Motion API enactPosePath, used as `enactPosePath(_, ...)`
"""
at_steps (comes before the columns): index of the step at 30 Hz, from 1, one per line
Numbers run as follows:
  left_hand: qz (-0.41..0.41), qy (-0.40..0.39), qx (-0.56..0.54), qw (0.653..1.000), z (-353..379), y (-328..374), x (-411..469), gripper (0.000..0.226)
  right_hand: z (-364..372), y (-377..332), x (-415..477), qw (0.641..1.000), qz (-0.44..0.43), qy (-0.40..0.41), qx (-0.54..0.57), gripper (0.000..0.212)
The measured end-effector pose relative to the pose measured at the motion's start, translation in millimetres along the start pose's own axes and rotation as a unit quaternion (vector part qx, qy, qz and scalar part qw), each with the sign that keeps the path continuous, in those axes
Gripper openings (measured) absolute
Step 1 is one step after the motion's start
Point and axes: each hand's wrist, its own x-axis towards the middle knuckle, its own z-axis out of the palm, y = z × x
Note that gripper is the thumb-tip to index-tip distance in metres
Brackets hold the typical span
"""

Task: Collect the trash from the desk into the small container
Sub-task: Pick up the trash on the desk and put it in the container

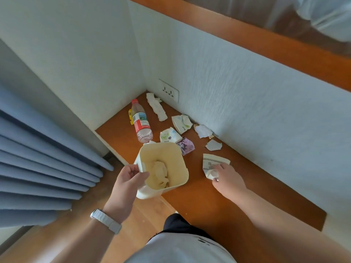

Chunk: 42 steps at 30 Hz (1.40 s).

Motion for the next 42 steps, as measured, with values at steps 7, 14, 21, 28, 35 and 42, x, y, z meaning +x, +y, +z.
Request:
enactPosePath(7,0.002,-0.003,0.011,1.0,-9,3,0,0.045,4,-11,-2,1.0,0.005,0.009,-0.024,0.044)
enactPosePath(14,0.011,-0.008,0.002,1.0,-26,6,-4,0.046,-54,-56,-19,0.974,-0.041,0.098,0.198,0.043)
enactPosePath(21,0.036,-0.029,-0.006,0.999,-35,8,-10,0.043,-133,-130,-49,0.929,-0.266,0.069,0.246,0.029)
enactPosePath(28,0.047,-0.033,-0.037,0.998,-39,10,-26,0.054,-122,-171,-42,0.946,-0.233,-0.117,0.193,0.019)
enactPosePath(35,0.047,-0.039,-0.052,0.997,-42,1,-36,0.061,-104,-208,-29,0.95,-0.234,-0.196,0.066,0.03)
enactPosePath(42,0.051,-0.044,-0.042,0.997,-45,-3,-41,0.059,-72,-221,-17,0.931,-0.299,-0.204,-0.051,0.038)
